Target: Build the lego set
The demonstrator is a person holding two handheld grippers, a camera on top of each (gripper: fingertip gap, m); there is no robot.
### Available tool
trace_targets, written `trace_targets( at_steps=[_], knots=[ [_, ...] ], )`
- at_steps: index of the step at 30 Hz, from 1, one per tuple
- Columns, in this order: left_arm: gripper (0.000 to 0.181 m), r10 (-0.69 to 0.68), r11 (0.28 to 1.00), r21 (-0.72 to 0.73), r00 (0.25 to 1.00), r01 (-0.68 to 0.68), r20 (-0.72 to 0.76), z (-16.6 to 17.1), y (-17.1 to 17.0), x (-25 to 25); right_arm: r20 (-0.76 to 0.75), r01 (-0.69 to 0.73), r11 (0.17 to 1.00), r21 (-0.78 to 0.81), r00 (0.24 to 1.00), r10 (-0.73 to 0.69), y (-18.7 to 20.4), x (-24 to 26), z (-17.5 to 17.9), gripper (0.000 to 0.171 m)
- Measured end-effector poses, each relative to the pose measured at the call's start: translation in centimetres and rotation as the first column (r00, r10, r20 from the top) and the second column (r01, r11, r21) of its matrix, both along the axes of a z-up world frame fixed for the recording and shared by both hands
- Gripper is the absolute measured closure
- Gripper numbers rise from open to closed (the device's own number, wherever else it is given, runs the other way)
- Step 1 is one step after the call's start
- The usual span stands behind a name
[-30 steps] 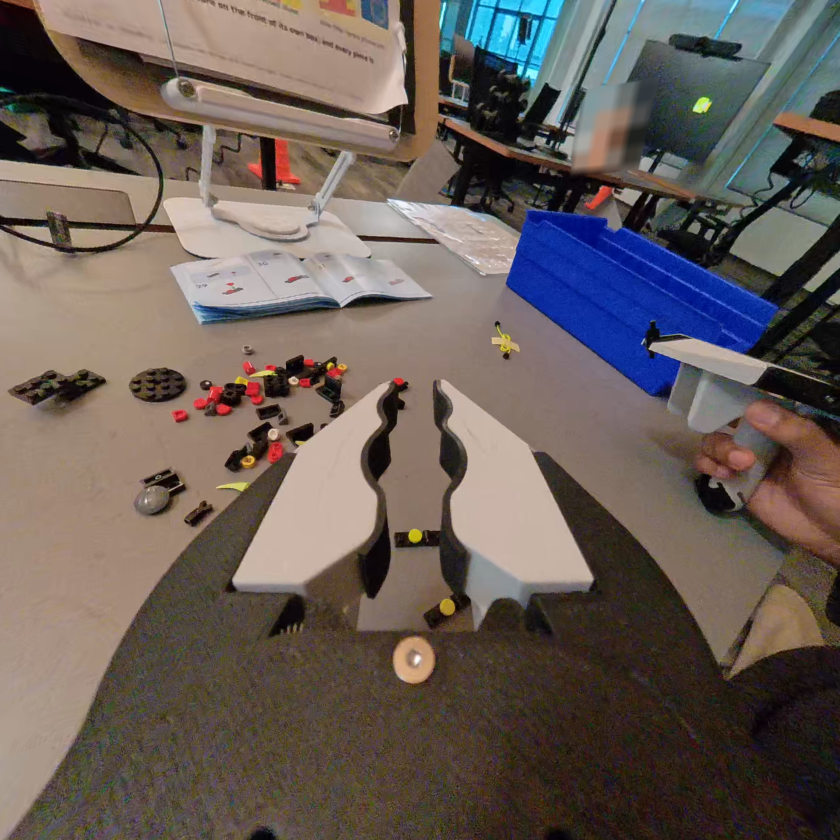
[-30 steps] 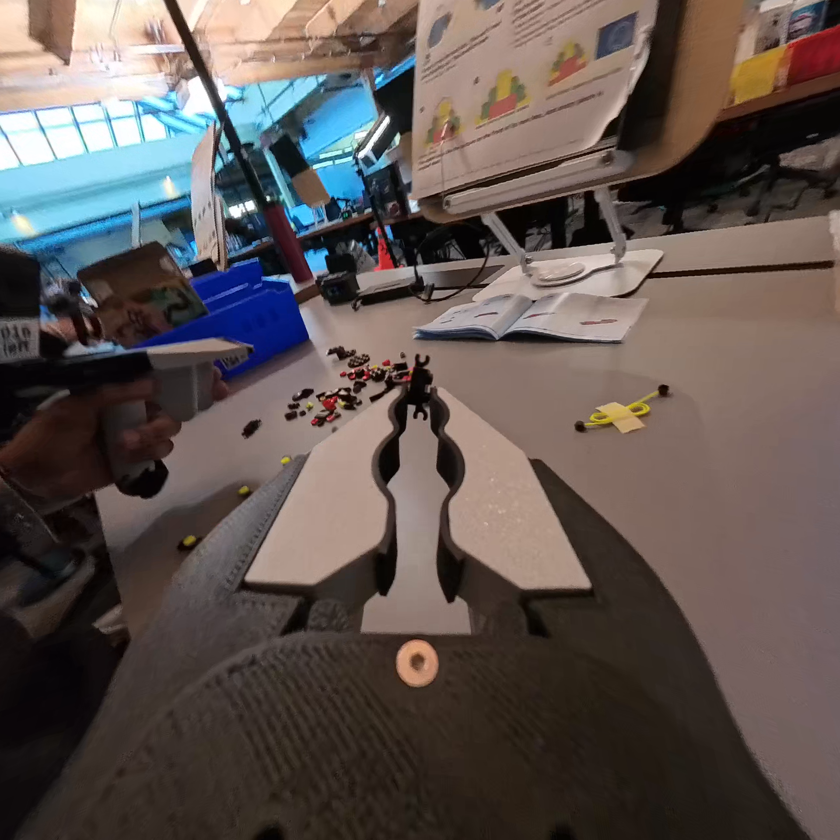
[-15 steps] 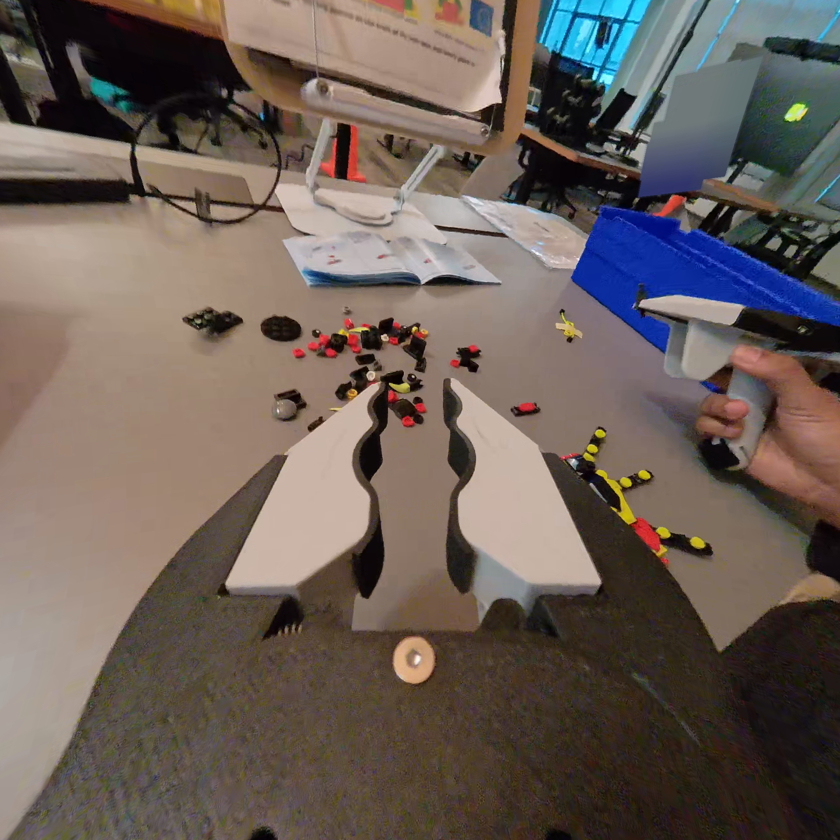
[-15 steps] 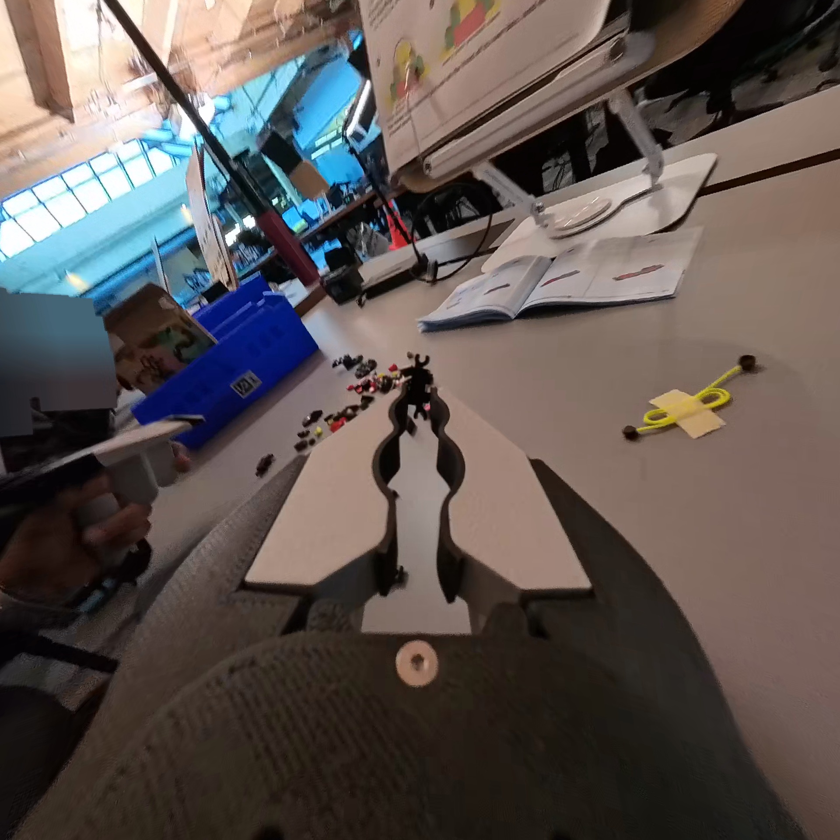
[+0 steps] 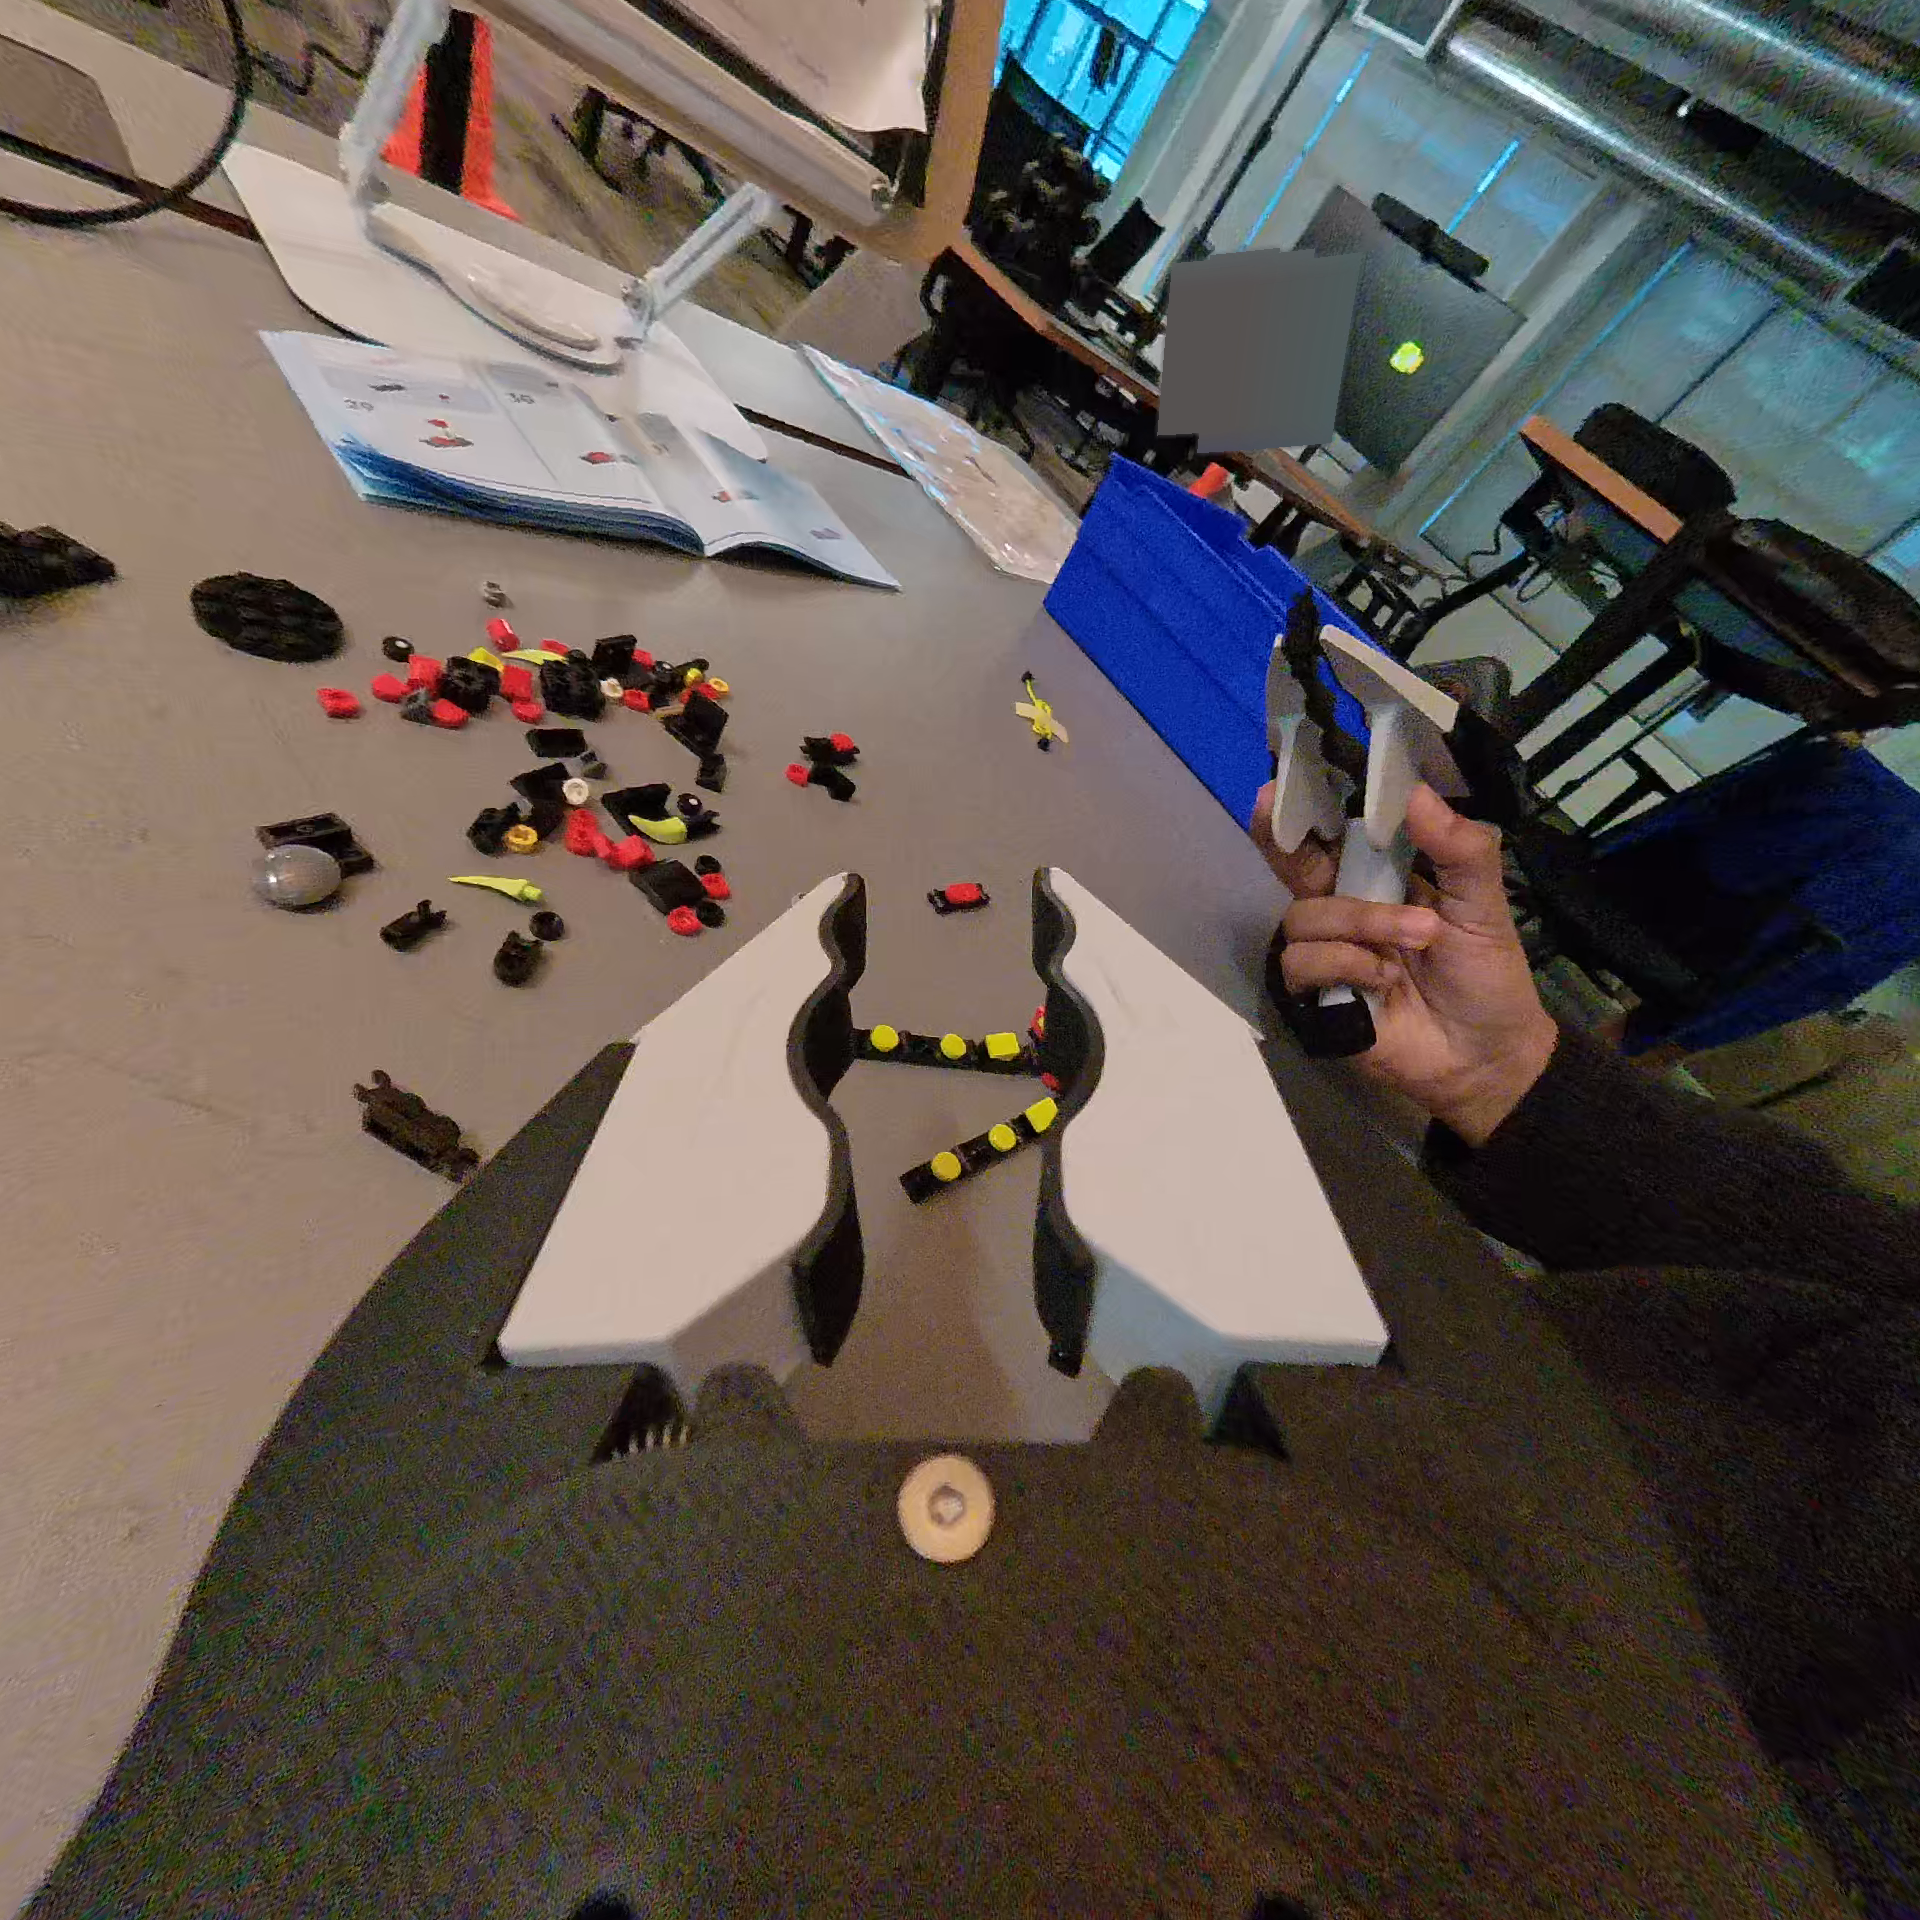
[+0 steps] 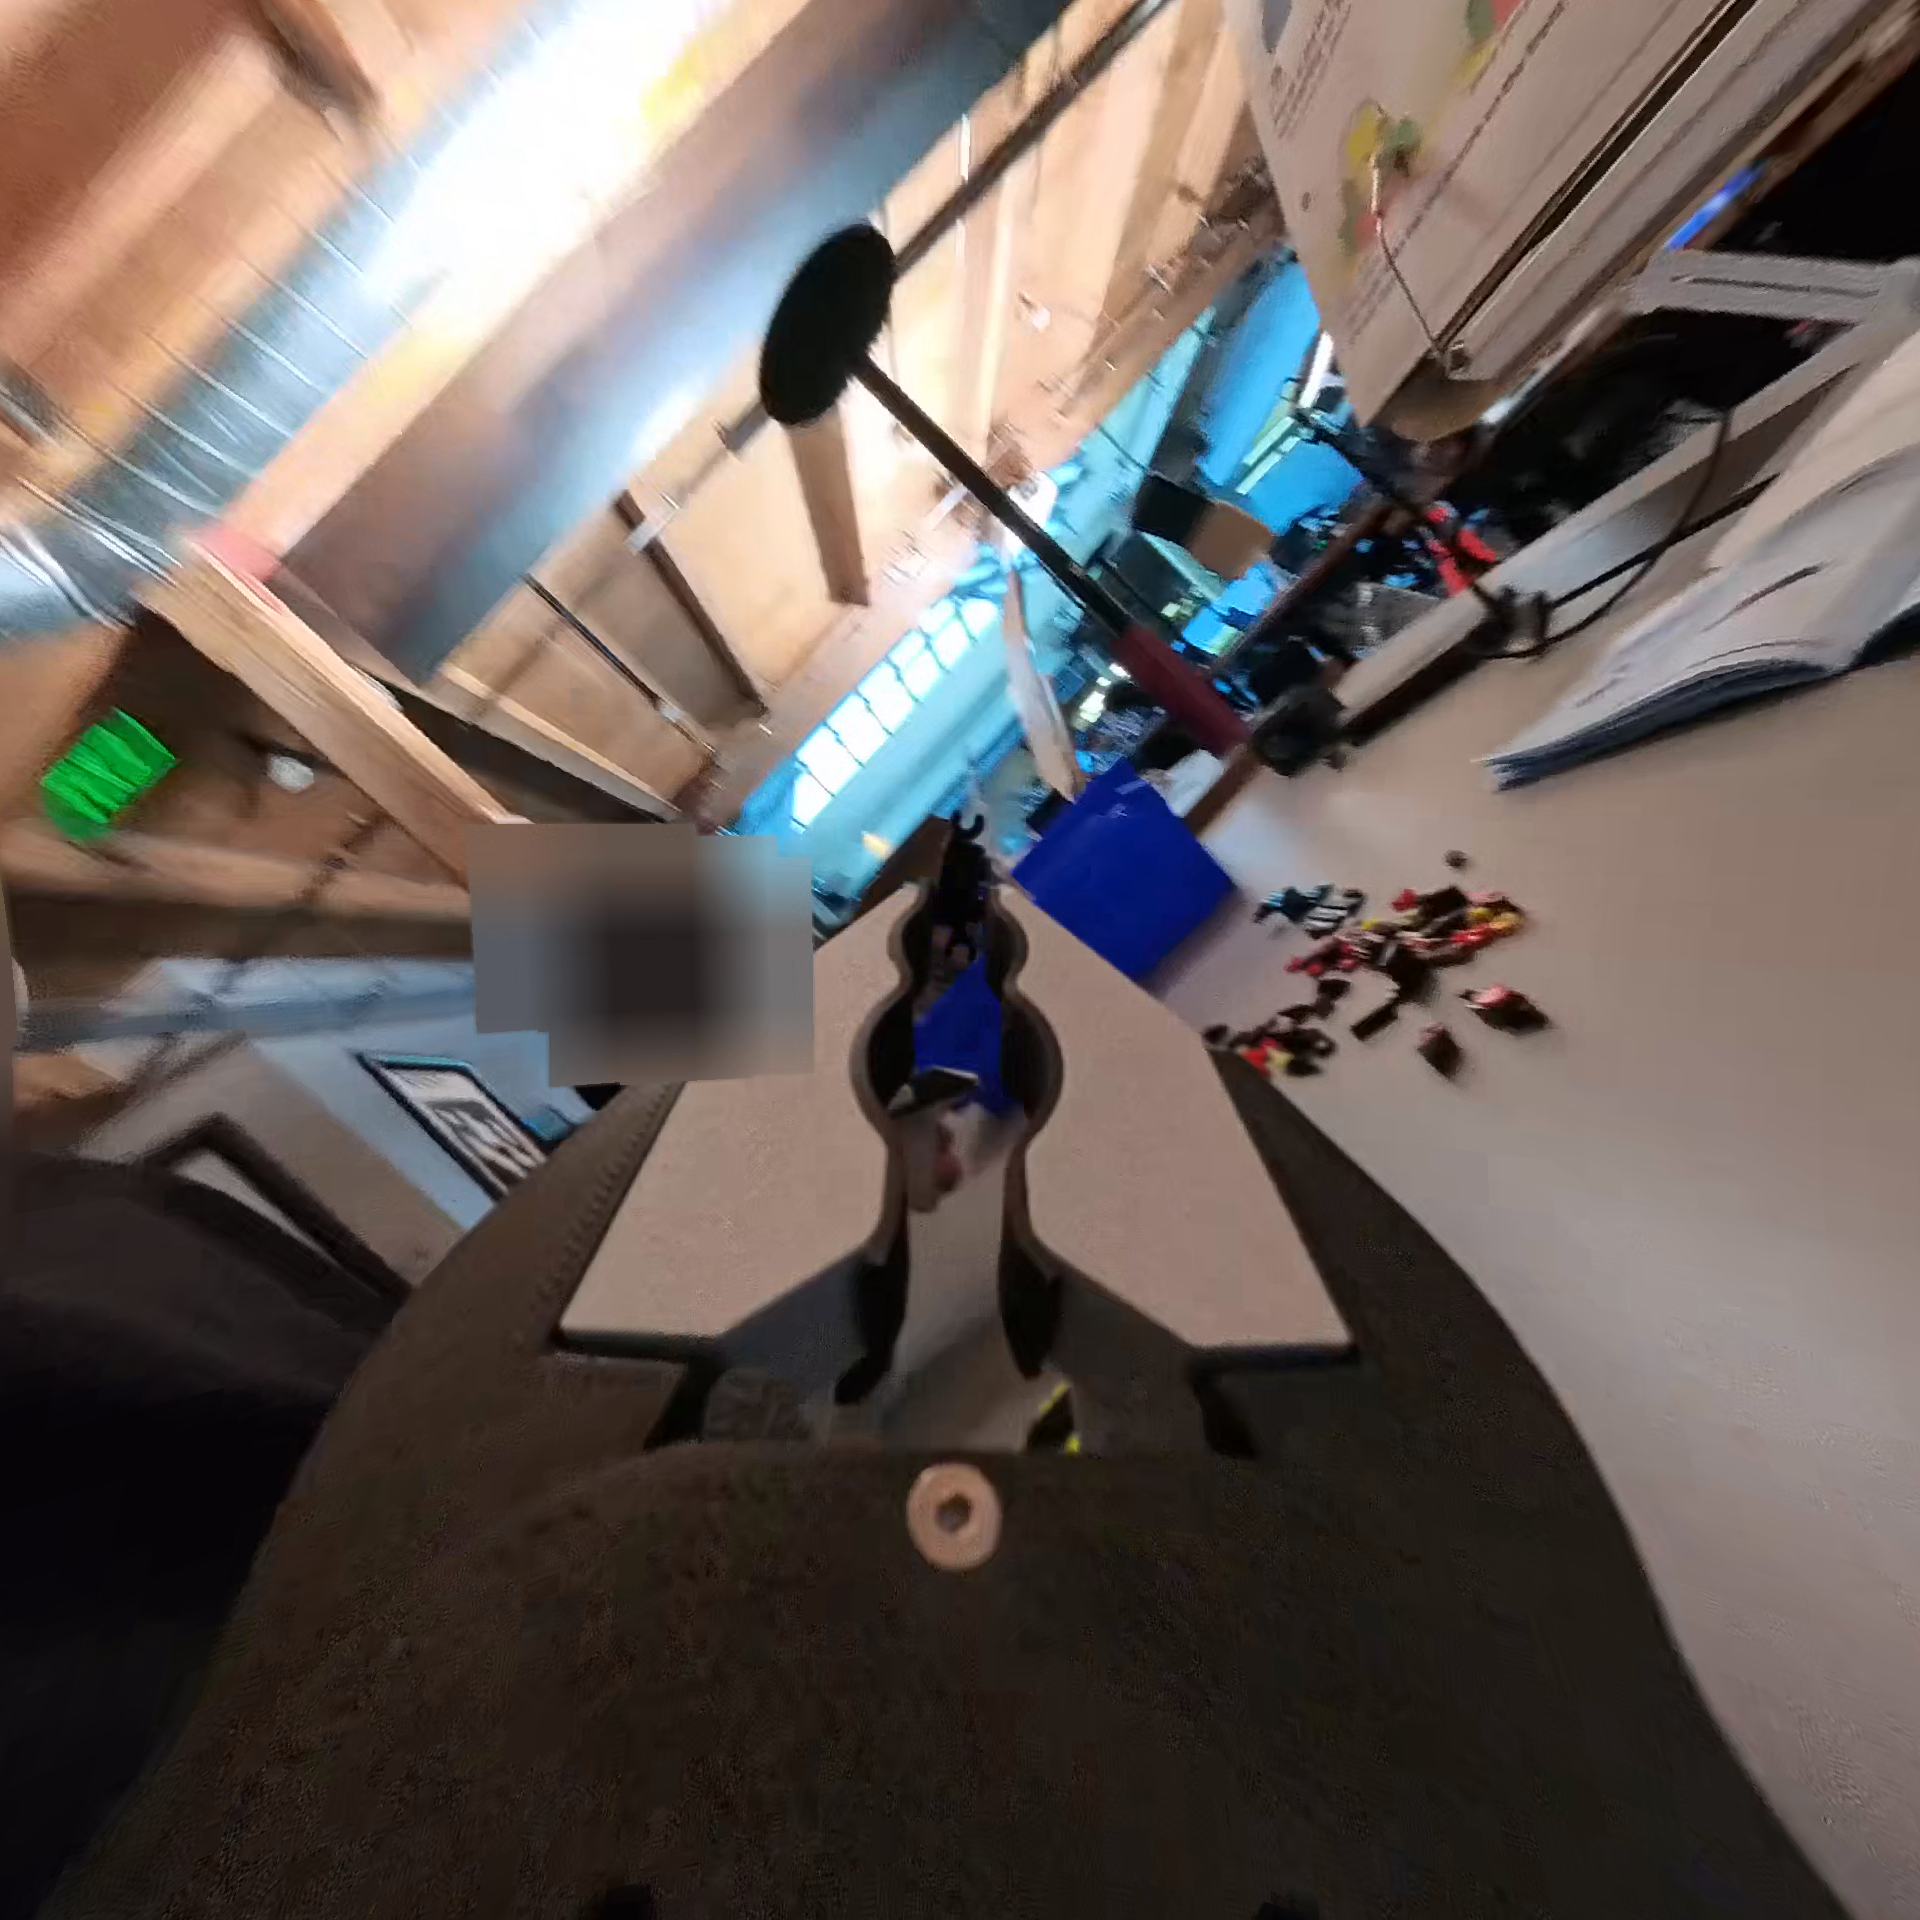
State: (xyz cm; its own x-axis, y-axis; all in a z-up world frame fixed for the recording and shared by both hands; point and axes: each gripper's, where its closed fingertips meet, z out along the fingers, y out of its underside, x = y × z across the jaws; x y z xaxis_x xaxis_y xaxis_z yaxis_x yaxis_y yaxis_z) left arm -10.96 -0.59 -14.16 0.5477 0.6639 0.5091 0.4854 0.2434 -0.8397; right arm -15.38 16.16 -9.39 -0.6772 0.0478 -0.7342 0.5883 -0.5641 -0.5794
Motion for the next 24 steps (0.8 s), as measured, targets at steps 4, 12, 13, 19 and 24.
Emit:
trace_targets(
  at_steps=[4, 12, 13, 19, 24],
  knots=[
    [0.150, -0.014, 0.998, -0.057, 0.999, 0.012, -0.039, 0.0, 0.0, 0.6, 0.005, -0.033, 0.999, 0.042, 0.999, 0.033, -0.7, -0.3, -0.7, 0.165],
    [0.159, 0.068, 0.943, -0.318, 0.992, -0.099, -0.107, -2.0, -0.8, -3.0, -0.032, 0.062, 0.992, 0.106, 0.998, -0.059, 0.6, -3.0, -0.3, 0.165],
    [0.160, 0.114, 0.948, -0.288, 0.989, -0.137, -0.094, -1.5, -1.5, -3.8, -0.046, 0.075, 0.988, 0.136, 0.997, -0.069, 0.5, -2.8, -0.2, 0.165],
    [0.151, 0.187, 0.982, 0.003, 0.977, -0.188, -0.101, 2.7, -3.5, -2.8, -0.162, 0.070, 0.953, 0.294, 0.987, -0.023, -0.8, 3.0, 1.2, 0.164],
    [0.150, 0.058, 0.996, -0.069, 0.997, -0.054, 0.052, -0.4, -1.9, 3.8, -0.074, 0.109, 0.959, 0.261, 0.993, -0.093, 1.6, 8.0, -0.6, 0.164]
  ],
)
